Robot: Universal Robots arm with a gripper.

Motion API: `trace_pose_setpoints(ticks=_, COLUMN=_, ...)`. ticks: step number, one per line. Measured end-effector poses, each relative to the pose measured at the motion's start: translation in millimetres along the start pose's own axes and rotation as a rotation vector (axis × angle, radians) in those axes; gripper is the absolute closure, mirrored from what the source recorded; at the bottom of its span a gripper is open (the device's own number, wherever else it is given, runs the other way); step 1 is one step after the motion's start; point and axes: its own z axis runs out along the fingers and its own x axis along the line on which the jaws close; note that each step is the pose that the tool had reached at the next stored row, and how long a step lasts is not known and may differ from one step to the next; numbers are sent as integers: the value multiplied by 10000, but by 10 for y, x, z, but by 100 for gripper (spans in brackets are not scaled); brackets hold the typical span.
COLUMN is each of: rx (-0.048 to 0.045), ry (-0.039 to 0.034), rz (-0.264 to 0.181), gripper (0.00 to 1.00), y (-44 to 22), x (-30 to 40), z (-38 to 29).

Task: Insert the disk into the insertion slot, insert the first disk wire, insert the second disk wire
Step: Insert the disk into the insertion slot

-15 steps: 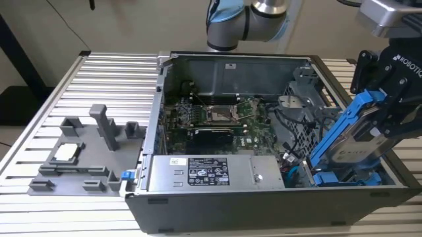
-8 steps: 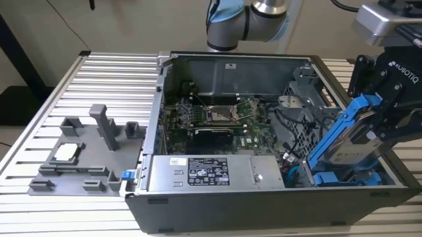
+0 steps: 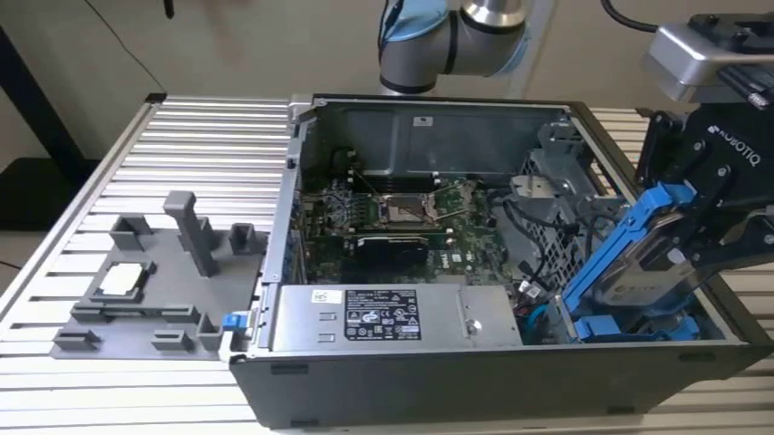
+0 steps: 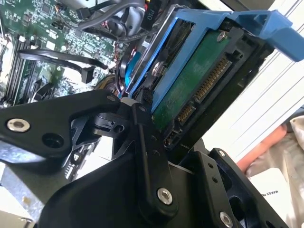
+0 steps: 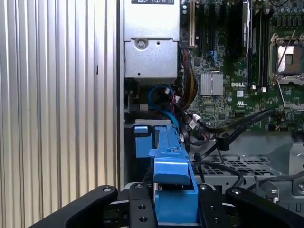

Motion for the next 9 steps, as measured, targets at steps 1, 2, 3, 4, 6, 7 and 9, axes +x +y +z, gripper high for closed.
trace_pose_setpoints(ticks=1, rx=-1, ry=-8, rz=0, gripper=67, y=-2, x=3, z=15)
trace_pose_setpoints(ticks=2, rx=0, ry=-13, rz=0, gripper=67, y=-5, x=5, z=30)
trace_pose_setpoints(ticks=3, rx=-1, ry=-16, rz=0, gripper=67, y=-6, x=7, z=47)
trace_pose_setpoints(ticks=4, rx=-1, ry=-16, rz=0, gripper=67, y=-8, x=9, z=65)
trace_pose_setpoints(ticks=6, rx=-1, ry=-18, rz=0, gripper=67, y=-11, x=13, z=102)
trace_pose_setpoints(ticks=7, rx=-1, ry=-19, rz=0, gripper=67, y=-12, x=14, z=120)
trace_pose_setpoints(ticks=9, rx=-1, ry=-20, rz=-1, gripper=67, y=-13, x=16, z=157)
